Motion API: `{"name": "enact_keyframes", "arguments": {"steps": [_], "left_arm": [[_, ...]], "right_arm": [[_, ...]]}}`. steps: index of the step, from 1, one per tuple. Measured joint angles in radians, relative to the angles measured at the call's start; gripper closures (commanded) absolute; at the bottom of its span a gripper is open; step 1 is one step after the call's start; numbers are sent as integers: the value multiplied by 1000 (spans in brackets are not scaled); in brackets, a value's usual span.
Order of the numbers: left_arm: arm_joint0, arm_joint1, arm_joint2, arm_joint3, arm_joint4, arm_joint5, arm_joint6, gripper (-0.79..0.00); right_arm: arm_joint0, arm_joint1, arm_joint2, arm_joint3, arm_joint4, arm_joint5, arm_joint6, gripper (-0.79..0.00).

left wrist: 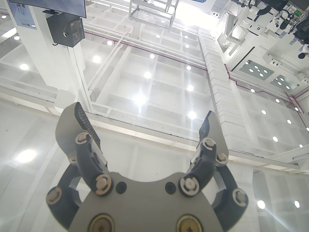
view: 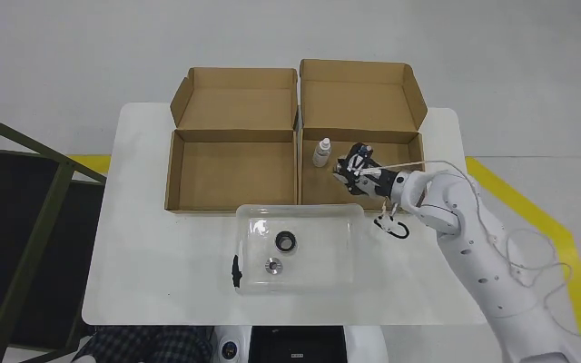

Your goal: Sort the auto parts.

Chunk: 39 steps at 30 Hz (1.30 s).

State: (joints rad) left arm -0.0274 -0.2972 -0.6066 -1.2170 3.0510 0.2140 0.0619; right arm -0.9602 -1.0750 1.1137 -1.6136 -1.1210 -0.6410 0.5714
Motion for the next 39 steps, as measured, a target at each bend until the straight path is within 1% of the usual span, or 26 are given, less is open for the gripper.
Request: {"name": "enact_keyframes", "arguments": {"steps": [4,18,19,22,24,30,35,39], "left_arm": [[0,0,0,0,0,0,0,-785],[0,0,0,0,0,0,0,-785],[0,0,0,0,0,0,0,-785],[0,0,0,0,0,0,0,-785],[0,0,0,0,0,0,0,-785],[0,0,0,0,0,0,0,-785],[0,0,0,0,0,0,0,-785],[0,0,0,0,0,0,0,-785]], "right_arm": [[41,-7,-35,48,-27,9,40,0],[145,-35,-129,183,-59,32,92,0],[152,-38,-136,194,-58,34,94,-9],[168,-45,-156,220,-58,37,99,-65],[177,-49,-166,232,-58,40,100,-151],[195,-58,-185,254,-57,43,96,-234],[198,-61,-185,245,-50,39,91,-348],[185,-55,-159,216,-33,27,82,-406]]}}
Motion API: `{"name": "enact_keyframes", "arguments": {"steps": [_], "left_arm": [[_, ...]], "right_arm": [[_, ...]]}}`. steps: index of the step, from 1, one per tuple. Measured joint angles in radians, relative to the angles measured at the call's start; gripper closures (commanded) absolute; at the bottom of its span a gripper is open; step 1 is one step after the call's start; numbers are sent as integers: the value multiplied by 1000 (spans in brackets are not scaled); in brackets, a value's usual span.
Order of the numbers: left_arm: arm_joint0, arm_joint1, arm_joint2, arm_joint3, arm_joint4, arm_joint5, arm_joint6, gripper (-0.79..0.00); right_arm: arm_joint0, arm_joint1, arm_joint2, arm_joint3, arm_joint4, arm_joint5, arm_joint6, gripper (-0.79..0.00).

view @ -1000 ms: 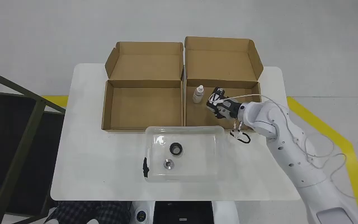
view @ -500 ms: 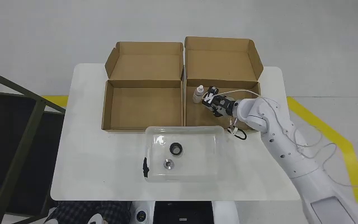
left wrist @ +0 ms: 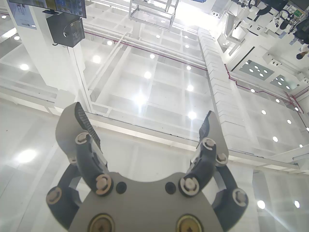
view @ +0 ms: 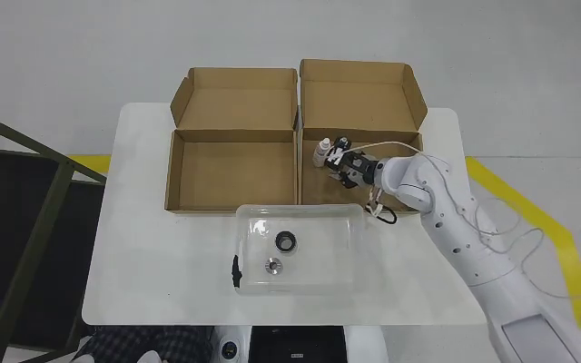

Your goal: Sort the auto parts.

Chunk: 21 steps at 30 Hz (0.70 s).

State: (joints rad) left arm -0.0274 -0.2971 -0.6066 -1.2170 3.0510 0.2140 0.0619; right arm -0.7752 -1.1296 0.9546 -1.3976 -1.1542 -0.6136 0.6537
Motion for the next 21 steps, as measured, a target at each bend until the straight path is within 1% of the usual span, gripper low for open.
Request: {"name": "enact_keyframes", "arguments": {"steps": [3,6,14,18,21], "left_arm": [[0,0,0,0,0,0,0,-785],[0,0,0,0,0,0,0,-785],[0,0,0,0,0,0,0,-785],[0,0,0,0,0,0,0,-785],[0,0,0,0,0,0,0,-785]], "right_arm": [[-22,9,33,-41,16,-10,-3,-480],[-54,22,73,-106,11,-17,1,-523],[-191,57,193,-332,29,-46,8,-637],[-264,70,236,-431,56,-85,4,-665],[-321,79,252,-499,78,-122,-7,-650]]}}
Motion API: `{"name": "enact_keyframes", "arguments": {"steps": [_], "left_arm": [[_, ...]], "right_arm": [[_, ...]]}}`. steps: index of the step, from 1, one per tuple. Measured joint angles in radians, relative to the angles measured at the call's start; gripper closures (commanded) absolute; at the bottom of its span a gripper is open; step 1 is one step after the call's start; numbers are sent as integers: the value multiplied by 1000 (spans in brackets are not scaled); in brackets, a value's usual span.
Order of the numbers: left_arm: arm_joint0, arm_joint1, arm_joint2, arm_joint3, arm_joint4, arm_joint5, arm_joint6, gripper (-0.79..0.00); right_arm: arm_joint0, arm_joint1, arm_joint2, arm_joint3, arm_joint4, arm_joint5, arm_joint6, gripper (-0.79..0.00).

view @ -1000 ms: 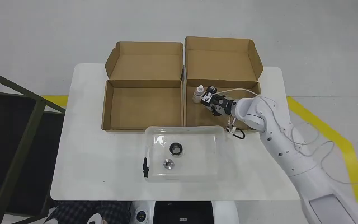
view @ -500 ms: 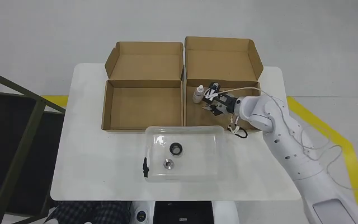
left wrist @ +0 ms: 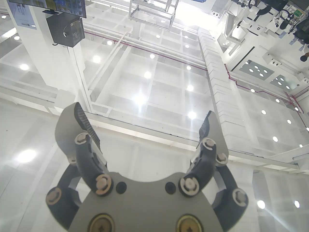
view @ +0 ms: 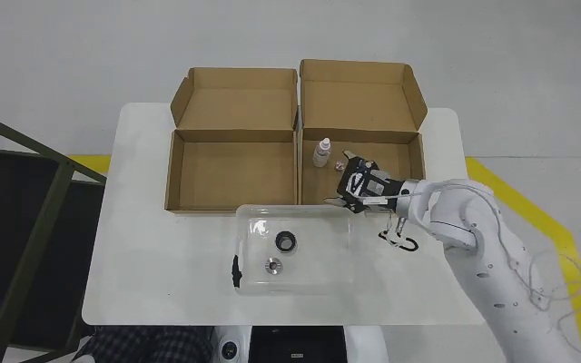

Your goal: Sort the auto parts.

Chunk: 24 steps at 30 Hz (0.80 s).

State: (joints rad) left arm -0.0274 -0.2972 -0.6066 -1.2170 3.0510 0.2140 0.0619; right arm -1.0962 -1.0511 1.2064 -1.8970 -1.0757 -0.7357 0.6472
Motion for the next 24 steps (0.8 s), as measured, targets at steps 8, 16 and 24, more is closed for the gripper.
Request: {"name": "enact_keyframes", "arguments": {"steps": [8,16,24], "left_arm": [[0,0,0,0,0,0,0,-785],[0,0,0,0,0,0,0,-785],[0,0,0,0,0,0,0,-785]], "right_arm": [[-118,14,-1,-124,-19,-57,-24,-665],[-185,18,-57,-162,-85,-72,-58,-665],[-195,13,-129,-132,-169,-51,-105,-631]]}}
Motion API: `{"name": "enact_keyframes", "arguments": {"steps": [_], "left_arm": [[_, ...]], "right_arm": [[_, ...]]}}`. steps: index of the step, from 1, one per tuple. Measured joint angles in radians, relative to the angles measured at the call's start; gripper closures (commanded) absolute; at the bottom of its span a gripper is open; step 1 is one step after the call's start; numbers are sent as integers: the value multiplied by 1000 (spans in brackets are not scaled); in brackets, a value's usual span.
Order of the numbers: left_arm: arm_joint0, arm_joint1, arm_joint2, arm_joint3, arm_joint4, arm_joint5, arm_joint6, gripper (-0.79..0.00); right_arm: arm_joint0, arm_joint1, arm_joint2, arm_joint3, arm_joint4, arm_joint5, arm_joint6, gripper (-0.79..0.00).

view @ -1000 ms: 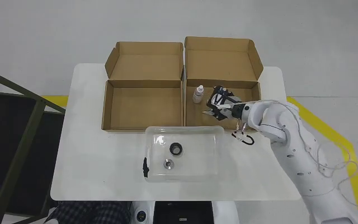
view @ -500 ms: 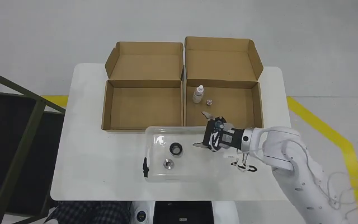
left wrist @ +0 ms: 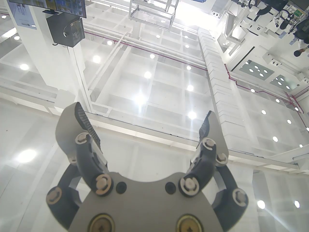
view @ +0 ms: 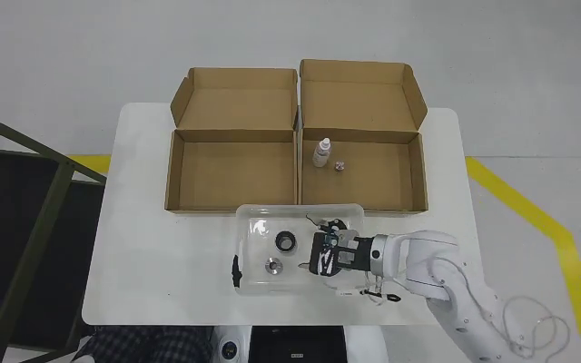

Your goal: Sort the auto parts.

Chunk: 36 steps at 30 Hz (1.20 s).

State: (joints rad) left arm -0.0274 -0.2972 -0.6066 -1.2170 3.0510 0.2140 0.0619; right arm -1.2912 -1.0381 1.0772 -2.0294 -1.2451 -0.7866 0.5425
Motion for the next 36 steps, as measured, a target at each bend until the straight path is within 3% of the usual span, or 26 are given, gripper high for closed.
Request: {"name": "enact_keyframes", "arguments": {"steps": [20,36], "left_arm": [[0,0,0,0,0,0,0,-785],[0,0,0,0,0,0,0,-785]], "right_arm": [[131,-43,-188,182,-130,74,-87,-566],[212,-80,-272,302,-126,110,-123,-529]]}}
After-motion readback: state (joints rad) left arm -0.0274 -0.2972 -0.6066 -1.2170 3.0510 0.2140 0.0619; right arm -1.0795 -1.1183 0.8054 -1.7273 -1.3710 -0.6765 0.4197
